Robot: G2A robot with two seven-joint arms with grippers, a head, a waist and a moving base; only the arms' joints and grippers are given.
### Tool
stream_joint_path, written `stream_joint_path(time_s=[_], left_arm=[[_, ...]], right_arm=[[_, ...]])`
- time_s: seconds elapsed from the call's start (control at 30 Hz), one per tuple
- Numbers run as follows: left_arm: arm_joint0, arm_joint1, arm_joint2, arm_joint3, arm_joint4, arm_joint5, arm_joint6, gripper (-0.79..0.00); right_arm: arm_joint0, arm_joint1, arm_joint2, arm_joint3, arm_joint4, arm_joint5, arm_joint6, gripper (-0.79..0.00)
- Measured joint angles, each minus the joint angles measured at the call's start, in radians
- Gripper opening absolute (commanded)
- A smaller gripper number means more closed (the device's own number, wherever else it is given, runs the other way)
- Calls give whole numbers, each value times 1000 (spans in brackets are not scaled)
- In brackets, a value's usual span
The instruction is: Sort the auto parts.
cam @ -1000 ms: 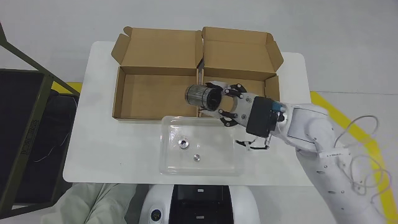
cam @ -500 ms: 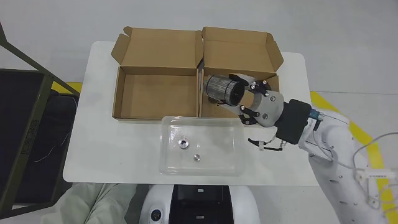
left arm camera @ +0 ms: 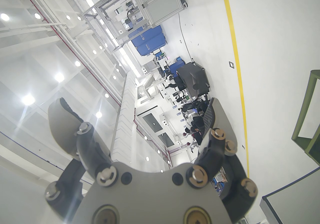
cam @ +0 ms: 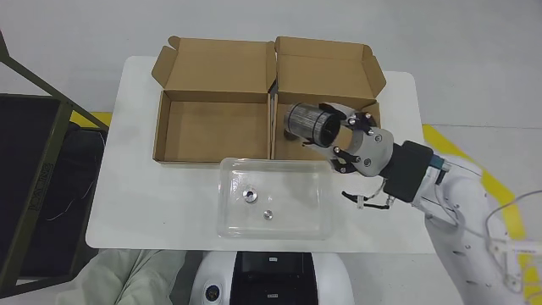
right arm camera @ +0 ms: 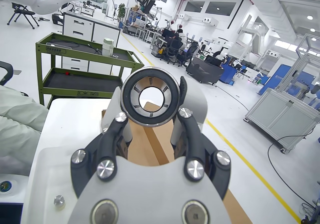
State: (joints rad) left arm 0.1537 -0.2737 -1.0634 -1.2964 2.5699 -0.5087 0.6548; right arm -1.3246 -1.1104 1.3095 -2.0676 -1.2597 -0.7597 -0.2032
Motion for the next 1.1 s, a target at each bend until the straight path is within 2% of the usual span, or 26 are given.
stream_joint_path(time_s=[0.33, 0.67, 1.1], left_arm=[[0, 0, 0, 0, 0, 0, 0, 0], [0, 0, 0, 0, 0, 0, 0, 0], [0, 0, 0, 0, 0, 0, 0, 0]], right_arm=[[-18, -2, -22, 102, 13, 46, 25, -785], [30, -13, -60, 295, 86, 99, 71, -785], [58, -20, -64, 435, 128, 193, 178, -785]])
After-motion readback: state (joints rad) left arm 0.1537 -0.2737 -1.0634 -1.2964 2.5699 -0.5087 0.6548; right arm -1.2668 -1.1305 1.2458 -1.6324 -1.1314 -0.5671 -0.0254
